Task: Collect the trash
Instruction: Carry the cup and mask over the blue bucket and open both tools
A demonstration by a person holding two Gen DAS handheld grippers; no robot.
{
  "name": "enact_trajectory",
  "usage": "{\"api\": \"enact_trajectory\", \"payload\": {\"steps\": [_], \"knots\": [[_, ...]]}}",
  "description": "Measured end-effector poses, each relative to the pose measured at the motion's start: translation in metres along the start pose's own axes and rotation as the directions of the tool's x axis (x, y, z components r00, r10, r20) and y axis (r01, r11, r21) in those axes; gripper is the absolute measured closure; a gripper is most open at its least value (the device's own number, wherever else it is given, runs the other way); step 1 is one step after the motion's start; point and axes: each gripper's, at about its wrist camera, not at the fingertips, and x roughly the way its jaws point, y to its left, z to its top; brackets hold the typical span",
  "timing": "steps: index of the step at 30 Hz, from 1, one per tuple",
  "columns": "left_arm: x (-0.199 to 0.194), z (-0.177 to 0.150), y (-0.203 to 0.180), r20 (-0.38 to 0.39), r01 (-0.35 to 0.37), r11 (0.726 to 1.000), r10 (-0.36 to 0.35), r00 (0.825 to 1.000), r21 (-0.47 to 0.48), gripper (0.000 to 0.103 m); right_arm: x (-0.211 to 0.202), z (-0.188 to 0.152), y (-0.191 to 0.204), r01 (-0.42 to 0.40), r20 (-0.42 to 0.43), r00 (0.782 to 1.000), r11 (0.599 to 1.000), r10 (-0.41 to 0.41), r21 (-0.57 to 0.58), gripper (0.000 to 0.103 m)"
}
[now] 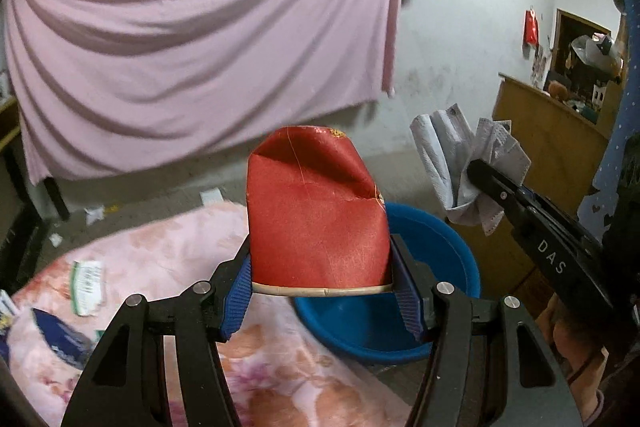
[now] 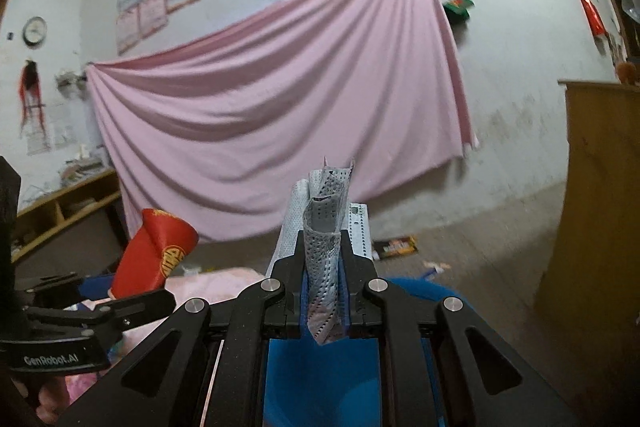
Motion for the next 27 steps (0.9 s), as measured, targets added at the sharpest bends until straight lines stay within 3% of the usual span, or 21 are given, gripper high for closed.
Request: {"api": "enact_trajectory", "payload": {"steps": [5,13,16,20,27], "knots": [[0.028,-0.002,-0.004,-0.079,0.026,0.999,-0.028,0.996,-0.022,0.046,0.008,-0.01,-0.014,0.026,-0.087,0.996,0.999,-0.024,0.02,0.091],[0.049,-0.008,-0.005,-0.137,0.039,0.997,-0.048,0.989,-0.067,0.046,0.021,-0.011,-0.021,0.039,-0.174,0.984,0.998,-0.031,0.043,0.089],[0.059,-0.009,0.003,-0.155,0.037,0.995,-0.051,0.987,-0.092,0.045,0.023,-0.012,-0.022,0.038,-0.198,0.98,0.998,-0.027,0.053,0.075],[0.06,-0.009,0.007,-0.158,0.036,0.991,-0.056,0.986,-0.129,0.037,0.026,-0.013,-0.024,0.04,-0.217,0.976,0.998,-0.027,0.055,0.074],[0.047,-0.01,0.021,-0.12,0.016,0.986,-0.036,0.992,-0.168,0.036,0.024,-0.011,-0.022,0.041,-0.207,0.978,0.997,-0.027,0.06,0.063]]}}
